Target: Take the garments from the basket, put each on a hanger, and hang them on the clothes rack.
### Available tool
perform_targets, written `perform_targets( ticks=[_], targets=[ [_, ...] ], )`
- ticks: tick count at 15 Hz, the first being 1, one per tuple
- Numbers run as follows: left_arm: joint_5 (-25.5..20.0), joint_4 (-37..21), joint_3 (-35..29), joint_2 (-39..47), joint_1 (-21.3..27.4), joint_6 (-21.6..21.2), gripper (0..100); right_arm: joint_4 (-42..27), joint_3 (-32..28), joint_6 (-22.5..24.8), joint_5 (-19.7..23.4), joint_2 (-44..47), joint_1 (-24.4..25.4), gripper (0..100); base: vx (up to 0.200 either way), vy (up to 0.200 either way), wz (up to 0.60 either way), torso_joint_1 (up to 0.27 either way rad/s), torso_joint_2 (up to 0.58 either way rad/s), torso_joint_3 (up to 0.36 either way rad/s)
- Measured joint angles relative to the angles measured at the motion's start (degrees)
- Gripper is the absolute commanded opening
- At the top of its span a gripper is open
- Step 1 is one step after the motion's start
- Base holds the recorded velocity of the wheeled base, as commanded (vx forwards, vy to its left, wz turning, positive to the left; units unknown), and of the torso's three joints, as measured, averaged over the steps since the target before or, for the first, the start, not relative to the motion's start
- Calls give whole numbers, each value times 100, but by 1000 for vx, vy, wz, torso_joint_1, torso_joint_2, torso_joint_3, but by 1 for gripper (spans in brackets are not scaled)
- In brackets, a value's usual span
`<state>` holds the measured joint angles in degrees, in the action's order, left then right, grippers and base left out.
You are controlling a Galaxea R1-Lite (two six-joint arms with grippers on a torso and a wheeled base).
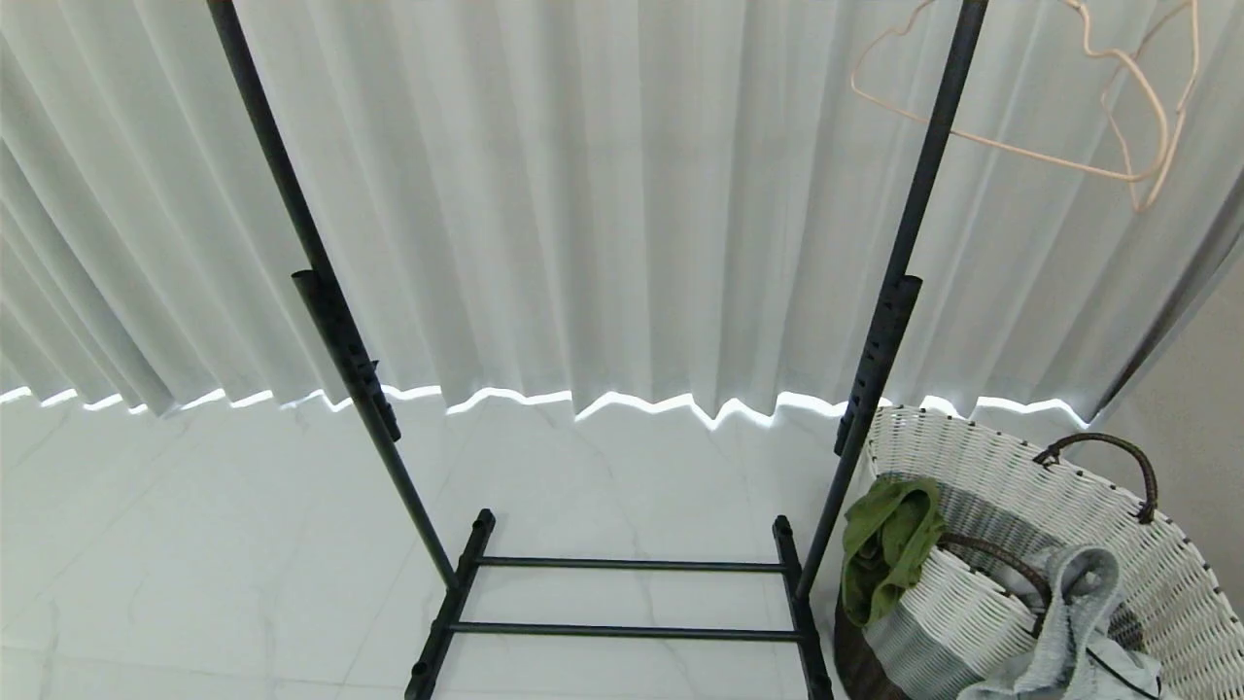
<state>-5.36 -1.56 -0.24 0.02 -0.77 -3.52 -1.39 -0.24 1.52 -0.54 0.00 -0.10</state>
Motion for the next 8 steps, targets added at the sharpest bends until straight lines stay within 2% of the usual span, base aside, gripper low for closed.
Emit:
perform_targets(
  ticks=[6,8],
  targets=[
    [0,0,-2,0,2,18,100,6,2,-132,2,0,-4,100,0,0,0,0,0,0],
    [0,0,-2,0,2,18,100,5,4,-108,0,0,0,100,200,0,0,5,7,0]
  ],
)
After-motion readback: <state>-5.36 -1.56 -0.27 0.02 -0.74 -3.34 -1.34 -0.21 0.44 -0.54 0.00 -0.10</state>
